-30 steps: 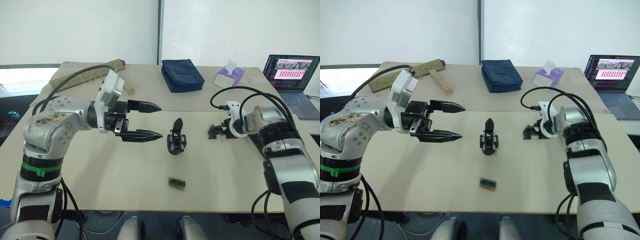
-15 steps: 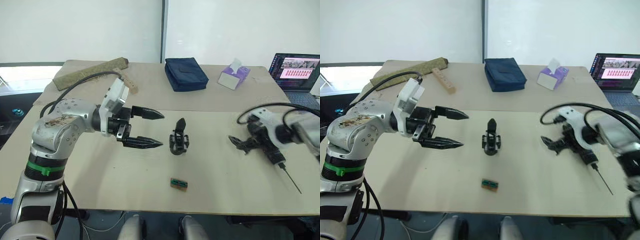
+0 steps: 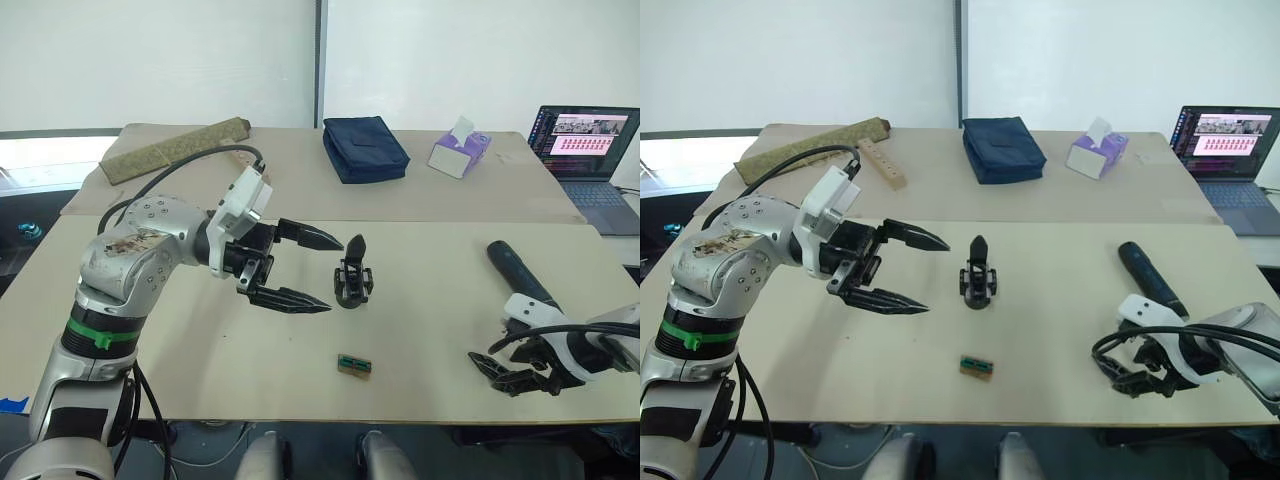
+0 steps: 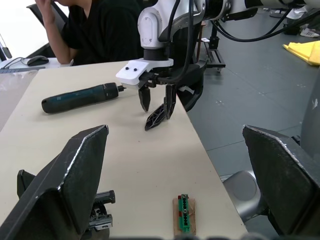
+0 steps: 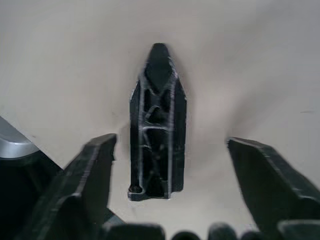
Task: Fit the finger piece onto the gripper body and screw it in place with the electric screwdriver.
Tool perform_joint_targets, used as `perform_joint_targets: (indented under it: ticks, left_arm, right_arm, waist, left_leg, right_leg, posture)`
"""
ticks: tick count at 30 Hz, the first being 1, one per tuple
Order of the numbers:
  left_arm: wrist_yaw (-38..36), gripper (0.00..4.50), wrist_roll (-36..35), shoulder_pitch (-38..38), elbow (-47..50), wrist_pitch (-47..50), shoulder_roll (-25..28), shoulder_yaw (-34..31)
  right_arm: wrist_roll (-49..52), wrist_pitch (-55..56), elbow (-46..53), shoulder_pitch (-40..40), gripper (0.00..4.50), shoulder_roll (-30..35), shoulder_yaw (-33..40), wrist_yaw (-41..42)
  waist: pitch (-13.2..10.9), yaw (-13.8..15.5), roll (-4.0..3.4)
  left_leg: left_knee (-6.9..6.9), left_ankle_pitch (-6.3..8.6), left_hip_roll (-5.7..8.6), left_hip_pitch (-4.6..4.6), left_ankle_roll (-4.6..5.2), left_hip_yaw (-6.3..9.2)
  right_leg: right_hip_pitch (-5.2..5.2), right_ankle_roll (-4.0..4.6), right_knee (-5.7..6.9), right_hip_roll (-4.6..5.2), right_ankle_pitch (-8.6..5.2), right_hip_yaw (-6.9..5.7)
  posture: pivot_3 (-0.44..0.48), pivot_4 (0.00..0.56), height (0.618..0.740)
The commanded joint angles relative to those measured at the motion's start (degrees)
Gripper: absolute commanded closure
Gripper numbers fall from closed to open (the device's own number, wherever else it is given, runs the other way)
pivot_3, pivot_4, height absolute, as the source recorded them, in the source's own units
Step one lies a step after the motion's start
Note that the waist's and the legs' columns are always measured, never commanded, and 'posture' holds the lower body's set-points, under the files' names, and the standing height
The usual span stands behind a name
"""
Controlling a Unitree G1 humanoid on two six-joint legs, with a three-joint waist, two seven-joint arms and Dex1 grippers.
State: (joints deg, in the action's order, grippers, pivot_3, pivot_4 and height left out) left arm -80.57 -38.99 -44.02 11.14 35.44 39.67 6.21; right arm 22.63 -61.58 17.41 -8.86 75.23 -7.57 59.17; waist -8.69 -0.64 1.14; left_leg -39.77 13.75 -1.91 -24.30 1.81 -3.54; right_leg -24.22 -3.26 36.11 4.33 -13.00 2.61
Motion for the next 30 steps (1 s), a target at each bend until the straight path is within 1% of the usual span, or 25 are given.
perform_joint_targets:
  ticks: [1,5,10,15,18,20,21,23,24,25,26,28,30]
  left_arm:
    - [-0.1,0.0,0.9,-1.0,-0.2,-1.1,-0.6,0.5]
    - [-0.8,0.0,0.8,-0.7,0.4,-1.4,-0.7,0.8]
    - [-1.7,0.0,-0.1,-0.5,1.5,-1.1,-0.2,0.4]
    - [-2.0,0.0,-0.4,-0.4,2.1,-1.0,-0.4,0.4]
    - [-1.9,0.0,-0.2,-0.6,2.0,-1.1,-0.8,0.7]
    - [-1.7,0.0,-0.2,-0.6,2.2,-1.0,-0.9,0.7]
    - [-1.6,0.0,-0.3,-0.5,2.4,-0.8,-0.9,0.7]
    - [-0.9,0.0,-0.3,-0.8,2.1,0.0,-0.9,0.6]
    - [-0.5,0.0,-0.4,-1.4,1.3,0.7,-1.0,0.4]
    - [0.0,0.0,-0.6,-2.1,0.3,1.5,-1.2,0.2]
    - [0.7,0.0,-1.1,-3.0,-0.8,2.5,-1.6,-0.2]
    - [2.5,0.0,-1.7,-4.9,-3.2,4.3,-2.5,-1.3]
    - [6.3,0.0,-0.8,-8.9,-8.7,5.5,-4.0,-2.7]
  right_arm:
    - [-0.4,-1.0,0.7,0.9,0.3,2.0,0.8,0.4]
    - [-0.6,0.0,1.6,0.5,0.3,3.0,-1.2,2.0]
    - [-0.2,-2.1,3.4,-0.6,0.3,4.3,-3.9,4.1]
    - [0.0,-4.6,4.9,-0.6,0.3,3.3,-4.4,3.0]
    - [-0.8,-4.2,4.8,0.3,1.14,3.1,-4.8,2.3]
    - [-1.4,-3.3,4.6,0.8,1.88,2.9,-4.4,1.7]
    - [-1.8,-1.1,4.7,1.8,2.18,3.2,-3.7,1.7]
    - [-4.1,7.9,4.5,5.3,2.84,6.1,-1.8,3.7]
    - [-6.4,15.6,3.5,7.5,3.21,7.1,0.4,4.0]
    - [-7.6,22.0,2.3,9.2,3.4,7.0,3.2,4.1]
    - [-7.8,24.0,1.9,10.6,3.4,6.2,6.7,3.1]
    - [-6.6,25.6,2.4,12.5,3.4,3.0,13.4,1.5]
    - [-6.0,25.5,4.2,13.1,3.4,-1.2,19.5,-1.4]
  waist:
    - [0.0,0.0,0.0]
    - [0.0,0.3,0.01]
    - [0.0,0.4,0.0]
    - [0.0,0.5,0.01]
    - [0.0,0.6,0.01]
    - [0.0,0.7,0.01]
    - [0.0,0.7,0.01]
    - [0.0,0.9,0.02]
    - [0.0,1.1,0.01]
    - [0.0,1.2,0.02]
    - [0.0,1.2,0.04]
    - [0.0,1.2,0.05]
    - [-0.1,1.3,0.13]
  left_leg:
    - [-0.01,0.0,0.01,0.01,0.0,0.0]
    - [-0.03,0.0,0.02,0.01,0.0,0.0]
    - [-0.02,0.0,0.0,0.01,0.0,0.02]
    - [-0.02,0.0,0.0,0.01,0.0,0.03]
    - [-0.03,0.0,-0.01,0.01,0.0,0.03]
    - [-0.03,0.0,0.0,0.01,0.0,0.02]
    - [-0.03,0.0,-0.01,0.01,0.0,0.02]
    - [-0.02,0.0,-0.01,0.0,0.0,0.02]
    - [-0.02,0.0,0.0,0.0,0.0,0.02]
    - [-0.01,0.0,0.01,0.0,0.0,0.01]
    - [-0.02,0.0,0.0,0.01,0.0,0.0]
    - [-0.05,0.0,0.04,0.0,0.0,-0.02]
    - [-0.1,-0.01,0.03,0.01,0.0,0.02]
  right_leg:
    - [0.03,0.0,0.0,0.01,0.0,0.0]
    - [0.04,0.0,-0.01,0.02,0.0,0.0]
    - [0.01,0.0,-0.01,0.0,0.0,-0.01]
    - [0.02,0.01,-0.01,0.01,0.0,-0.03]
    - [0.03,0.01,-0.01,0.01,0.0,-0.03]
    - [0.03,0.01,-0.01,0.0,-0.01,-0.04]
    - [0.03,0.01,-0.01,0.0,-0.01,-0.04]
    - [0.03,0.01,-0.02,0.0,-0.01,-0.06]
    - [0.03,0.0,-0.02,0.0,-0.01,-0.07]
    - [0.03,-0.02,-0.01,0.01,-0.03,-0.07]
    - [0.04,-0.03,-0.02,0.0,-0.03,-0.08]
    - [0.03,-0.06,0.0,0.03,-0.02,-0.04]
    - [0.07,-0.07,0.02,-0.01,0.0,-0.05]
  posture:
    - [0.0,0.15,0.738]
    - [0.0,0.15,0.738]
    - [0.0,0.15,0.738]
    - [0.0,0.15,0.738]
    - [0.0,0.15,0.738]
    - [0.0,0.15,0.738]
    - [0.0,0.15,0.738]
    - [0.0,0.15,0.738]
    - [0.0,0.15,0.738]
    - [0.0,0.15,0.738]
    - [0.0,0.15,0.738]
    - [0.0,0.15,0.738]
    - [0.0,0.15,0.738]
